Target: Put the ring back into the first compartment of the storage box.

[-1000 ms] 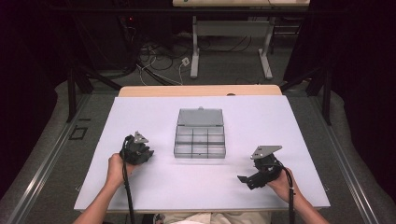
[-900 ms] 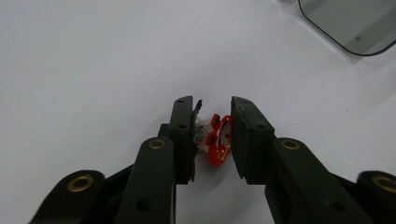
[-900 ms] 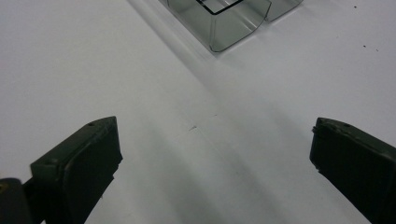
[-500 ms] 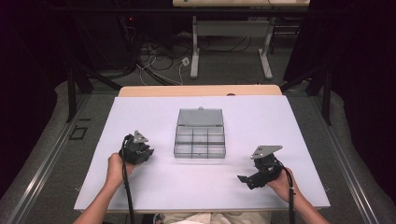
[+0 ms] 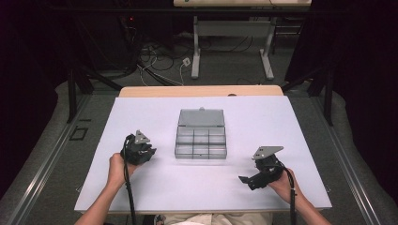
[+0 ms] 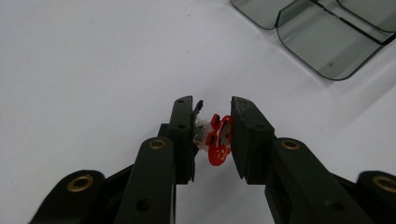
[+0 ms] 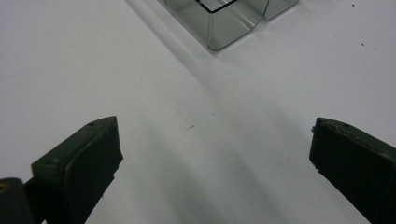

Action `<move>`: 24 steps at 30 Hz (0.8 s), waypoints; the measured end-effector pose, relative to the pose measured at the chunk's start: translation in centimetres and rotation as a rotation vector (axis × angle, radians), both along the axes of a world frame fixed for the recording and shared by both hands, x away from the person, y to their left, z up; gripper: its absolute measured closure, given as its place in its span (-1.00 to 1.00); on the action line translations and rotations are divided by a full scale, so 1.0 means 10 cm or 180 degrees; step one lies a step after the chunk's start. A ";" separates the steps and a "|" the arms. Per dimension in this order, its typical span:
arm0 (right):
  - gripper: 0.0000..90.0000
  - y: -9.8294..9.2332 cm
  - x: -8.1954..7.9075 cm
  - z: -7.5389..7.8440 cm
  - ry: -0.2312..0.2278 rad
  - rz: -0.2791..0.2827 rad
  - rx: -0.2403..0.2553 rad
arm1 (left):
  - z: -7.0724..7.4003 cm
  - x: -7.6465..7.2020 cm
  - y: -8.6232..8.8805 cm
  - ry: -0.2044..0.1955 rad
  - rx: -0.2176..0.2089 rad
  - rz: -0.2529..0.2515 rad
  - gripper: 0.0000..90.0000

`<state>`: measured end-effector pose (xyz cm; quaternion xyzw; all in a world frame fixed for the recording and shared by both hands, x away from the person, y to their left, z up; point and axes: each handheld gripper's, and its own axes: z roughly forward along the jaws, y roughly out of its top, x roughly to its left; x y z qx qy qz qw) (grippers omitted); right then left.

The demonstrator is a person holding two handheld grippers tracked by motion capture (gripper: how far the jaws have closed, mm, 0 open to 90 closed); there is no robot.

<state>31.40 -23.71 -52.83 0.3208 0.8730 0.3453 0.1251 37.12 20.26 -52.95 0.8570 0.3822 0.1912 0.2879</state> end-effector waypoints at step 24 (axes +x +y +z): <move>-0.96 0.00 0.00 0.00 -0.0015 -0.0019 -0.0017 | 0.14 -0.04 -0.19 -0.0204 -0.0120 -0.0086 0.57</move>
